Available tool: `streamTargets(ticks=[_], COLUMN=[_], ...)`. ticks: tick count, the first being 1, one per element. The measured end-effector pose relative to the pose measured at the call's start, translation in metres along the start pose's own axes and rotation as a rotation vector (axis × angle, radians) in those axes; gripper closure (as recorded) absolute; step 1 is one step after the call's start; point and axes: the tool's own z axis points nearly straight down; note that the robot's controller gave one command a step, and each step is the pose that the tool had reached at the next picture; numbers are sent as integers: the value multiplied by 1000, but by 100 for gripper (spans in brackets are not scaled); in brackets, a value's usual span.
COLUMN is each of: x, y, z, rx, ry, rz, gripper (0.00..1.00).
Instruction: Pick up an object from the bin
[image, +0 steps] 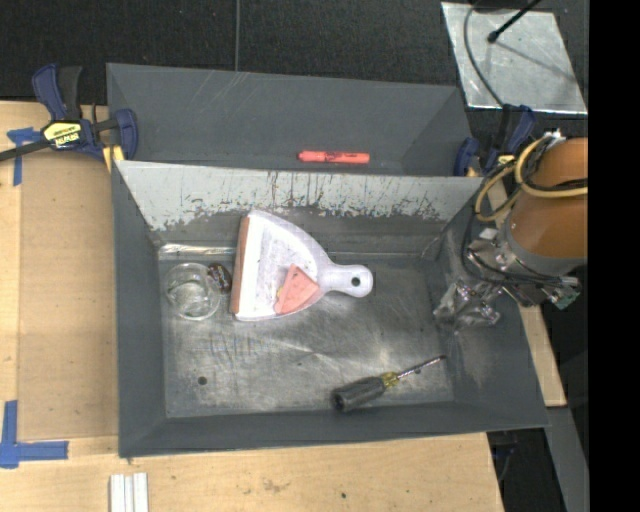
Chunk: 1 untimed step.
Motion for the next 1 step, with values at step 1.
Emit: streamTargets(ticks=[1], x=[31], y=[48], z=[-9], rx=[-1], ry=[0], rz=[-32], gripper=[100])
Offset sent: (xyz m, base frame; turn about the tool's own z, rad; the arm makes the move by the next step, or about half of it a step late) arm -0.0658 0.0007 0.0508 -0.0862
